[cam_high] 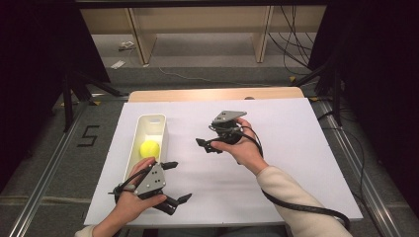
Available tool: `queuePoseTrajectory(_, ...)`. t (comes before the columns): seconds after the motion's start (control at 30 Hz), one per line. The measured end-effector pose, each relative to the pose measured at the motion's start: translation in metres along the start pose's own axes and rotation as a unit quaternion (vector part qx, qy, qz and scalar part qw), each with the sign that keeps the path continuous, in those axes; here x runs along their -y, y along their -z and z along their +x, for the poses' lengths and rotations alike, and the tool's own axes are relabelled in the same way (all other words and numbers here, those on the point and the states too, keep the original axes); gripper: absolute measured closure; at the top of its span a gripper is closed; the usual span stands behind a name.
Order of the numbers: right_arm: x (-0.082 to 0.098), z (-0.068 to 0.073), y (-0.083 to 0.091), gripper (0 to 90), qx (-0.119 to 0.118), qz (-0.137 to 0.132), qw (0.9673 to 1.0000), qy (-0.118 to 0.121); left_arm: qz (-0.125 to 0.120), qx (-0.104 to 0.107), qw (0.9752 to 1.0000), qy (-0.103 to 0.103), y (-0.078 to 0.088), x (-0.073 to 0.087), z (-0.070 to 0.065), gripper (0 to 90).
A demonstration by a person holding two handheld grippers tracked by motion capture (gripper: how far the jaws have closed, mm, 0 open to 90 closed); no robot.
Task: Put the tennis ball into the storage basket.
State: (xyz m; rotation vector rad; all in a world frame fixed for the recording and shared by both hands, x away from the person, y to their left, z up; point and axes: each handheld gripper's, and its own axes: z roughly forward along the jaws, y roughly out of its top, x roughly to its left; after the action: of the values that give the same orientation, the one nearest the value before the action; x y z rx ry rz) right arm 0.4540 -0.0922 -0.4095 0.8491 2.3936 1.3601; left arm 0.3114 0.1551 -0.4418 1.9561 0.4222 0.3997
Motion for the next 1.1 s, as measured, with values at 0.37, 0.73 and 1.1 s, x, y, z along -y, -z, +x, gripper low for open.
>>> queuePoseTrajectory(0.37,0.010,-0.007,0.012,16.2,0.009,0.000,0.9999,-0.010,-0.001,0.001,1.0000,-0.007,0.000,0.000,0.001,0.0)
queuePoseTrajectory(0.73,0.020,-0.013,0.025,16.2,0.017,-0.002,0.9996,-0.020,-0.002,-0.004,0.9999,-0.009,0.000,0.000,0.001,0.0)
queuePoseTrajectory(1.1,0.031,-0.018,0.040,16.2,0.029,-0.004,0.9992,-0.026,-0.003,-0.004,0.9999,-0.009,0.000,0.000,0.001,0.0)
